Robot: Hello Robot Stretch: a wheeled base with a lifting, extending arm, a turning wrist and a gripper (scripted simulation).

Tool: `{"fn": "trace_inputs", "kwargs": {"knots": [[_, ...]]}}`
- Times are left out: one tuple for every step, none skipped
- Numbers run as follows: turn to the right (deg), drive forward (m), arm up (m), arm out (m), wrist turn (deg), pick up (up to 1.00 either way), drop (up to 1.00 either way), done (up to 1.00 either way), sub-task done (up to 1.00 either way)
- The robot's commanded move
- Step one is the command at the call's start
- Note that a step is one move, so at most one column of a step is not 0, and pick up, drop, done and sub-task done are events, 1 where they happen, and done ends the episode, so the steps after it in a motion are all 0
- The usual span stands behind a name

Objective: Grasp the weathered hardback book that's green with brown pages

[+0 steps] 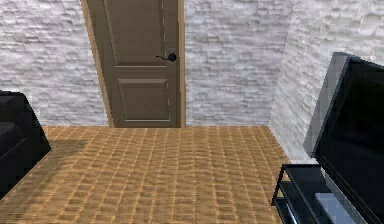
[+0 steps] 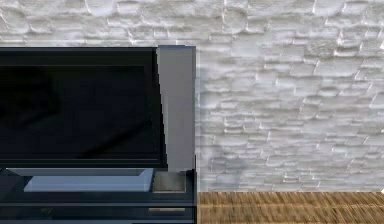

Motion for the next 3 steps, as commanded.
{"fn": "trace_inputs", "kwargs": {"knots": [[0.0,0.00,0.00,0.40,0.0,0.00,0.00,0.00,0.00],[0.0,0.00,0.00,0.00,45.0,0.00,0.00,0.00,0.00],[0.0,0.00,0.00,0.00,45.0,0.00,0.00,0.00,0.00]]}}
